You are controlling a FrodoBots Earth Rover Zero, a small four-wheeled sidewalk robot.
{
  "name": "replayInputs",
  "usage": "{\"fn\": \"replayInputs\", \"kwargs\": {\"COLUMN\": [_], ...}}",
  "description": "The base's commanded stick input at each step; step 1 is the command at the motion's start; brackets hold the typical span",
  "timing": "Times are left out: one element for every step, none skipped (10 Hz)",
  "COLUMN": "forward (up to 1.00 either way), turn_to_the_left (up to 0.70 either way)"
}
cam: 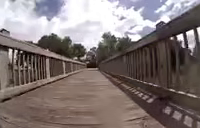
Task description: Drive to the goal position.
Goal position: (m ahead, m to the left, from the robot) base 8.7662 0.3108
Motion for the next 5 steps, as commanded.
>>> {"fn": "replayInputs", "kwargs": {"forward": [0.85, 0.85, 0.85, 0.85, 0.85], "turn_to_the_left": [0.00, 0.00, 0.00, 0.00, 0.00]}}
